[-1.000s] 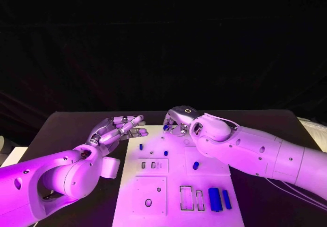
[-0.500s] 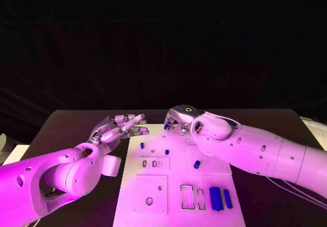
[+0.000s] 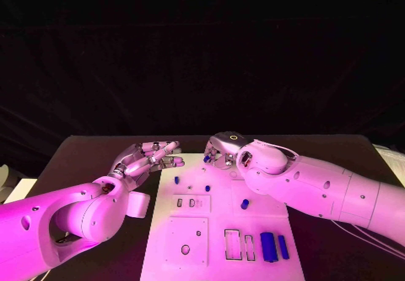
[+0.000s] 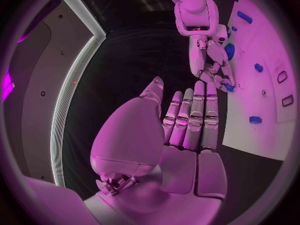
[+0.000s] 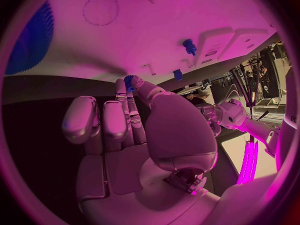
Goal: Assemble the parts on the task board
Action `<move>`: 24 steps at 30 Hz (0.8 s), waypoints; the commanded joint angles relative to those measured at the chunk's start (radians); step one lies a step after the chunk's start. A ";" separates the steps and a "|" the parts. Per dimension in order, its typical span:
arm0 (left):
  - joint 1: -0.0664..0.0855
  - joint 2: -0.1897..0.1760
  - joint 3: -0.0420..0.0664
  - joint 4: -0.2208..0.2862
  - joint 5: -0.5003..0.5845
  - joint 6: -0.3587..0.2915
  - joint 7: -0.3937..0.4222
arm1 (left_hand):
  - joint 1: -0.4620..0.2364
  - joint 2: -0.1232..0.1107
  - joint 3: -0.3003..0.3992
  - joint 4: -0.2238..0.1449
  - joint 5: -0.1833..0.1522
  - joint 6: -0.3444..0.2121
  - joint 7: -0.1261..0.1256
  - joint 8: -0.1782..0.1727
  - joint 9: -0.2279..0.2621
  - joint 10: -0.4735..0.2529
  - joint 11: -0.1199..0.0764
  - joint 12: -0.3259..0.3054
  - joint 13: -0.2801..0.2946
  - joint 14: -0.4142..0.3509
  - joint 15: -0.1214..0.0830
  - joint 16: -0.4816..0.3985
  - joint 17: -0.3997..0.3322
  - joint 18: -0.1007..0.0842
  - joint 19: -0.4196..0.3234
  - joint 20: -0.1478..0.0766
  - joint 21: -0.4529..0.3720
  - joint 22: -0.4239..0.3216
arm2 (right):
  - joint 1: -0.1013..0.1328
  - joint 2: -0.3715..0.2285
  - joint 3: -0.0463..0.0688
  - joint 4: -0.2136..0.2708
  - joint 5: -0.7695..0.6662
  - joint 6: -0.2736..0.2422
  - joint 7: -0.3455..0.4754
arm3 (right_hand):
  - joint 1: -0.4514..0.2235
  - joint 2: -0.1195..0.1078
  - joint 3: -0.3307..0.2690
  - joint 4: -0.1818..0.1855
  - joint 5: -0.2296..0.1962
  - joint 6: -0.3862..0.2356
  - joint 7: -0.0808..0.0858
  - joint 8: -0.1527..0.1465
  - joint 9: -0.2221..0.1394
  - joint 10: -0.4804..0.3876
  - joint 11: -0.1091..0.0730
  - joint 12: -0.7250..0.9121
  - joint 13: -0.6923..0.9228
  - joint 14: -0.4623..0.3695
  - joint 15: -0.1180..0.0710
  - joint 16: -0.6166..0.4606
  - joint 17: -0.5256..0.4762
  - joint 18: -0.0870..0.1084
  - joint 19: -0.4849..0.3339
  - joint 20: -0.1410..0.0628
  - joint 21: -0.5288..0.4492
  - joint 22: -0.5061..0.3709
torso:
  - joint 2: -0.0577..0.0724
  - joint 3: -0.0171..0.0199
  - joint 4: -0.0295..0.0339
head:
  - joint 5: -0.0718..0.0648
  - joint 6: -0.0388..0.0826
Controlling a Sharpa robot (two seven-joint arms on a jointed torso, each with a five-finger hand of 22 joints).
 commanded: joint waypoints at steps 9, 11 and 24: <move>0.002 0.001 0.001 -0.001 0.003 0.021 0.004 | 0.005 0.004 -0.001 -0.006 -0.003 0.004 0.006 -0.005 -0.001 -0.007 0.002 -0.006 -0.001 -0.005 0.002 -0.007 0.001 0.011 -0.002 0.005 -0.003 -0.002 | -0.002 0.006 -0.002 -0.007 -0.007 0.025 -0.012 | -0.032 -0.074 -0.037 0.042 -0.009 -0.159 0.028 -0.013 -0.012 -0.143 0.042 -0.006 -0.007 0.011 0.032 -0.046 -0.079 -0.006 -0.051 0.024 -0.050 -0.089 | 0.002 -0.0015 0.0002 | 0.000 0.001; 0.002 0.001 0.001 -0.001 0.003 0.021 0.004 | 0.005 0.004 -0.001 -0.007 -0.004 0.004 0.006 -0.005 -0.001 -0.008 0.002 -0.006 -0.001 -0.005 0.002 -0.007 0.001 0.011 -0.002 0.005 -0.004 -0.002 | -0.002 0.007 -0.002 -0.009 -0.006 0.023 -0.015 | -0.031 -0.092 -0.071 0.054 -0.009 -0.221 0.030 -0.012 -0.021 -0.199 0.051 -0.004 -0.006 0.004 0.040 -0.070 -0.115 0.003 -0.073 0.031 -0.081 -0.136 | 0.003 -0.0010 0.0008 | -0.001 0.001; 0.003 -0.003 0.001 -0.003 0.006 0.021 0.003 | 0.005 0.005 -0.001 -0.007 -0.004 0.004 0.006 -0.006 -0.001 -0.008 0.002 -0.006 -0.001 -0.005 0.002 -0.008 0.001 0.011 -0.002 0.005 -0.004 -0.002 | -0.002 -0.086 0.004 0.090 0.021 -0.034 -0.022 | 0.030 -0.058 -0.101 0.085 -0.002 -0.160 0.039 0.010 -0.007 -0.127 0.041 0.047 0.005 0.020 0.033 -0.041 -0.079 -0.005 -0.045 0.034 -0.041 -0.077 | 0.001 0.0006 -0.0048 | -0.002 0.005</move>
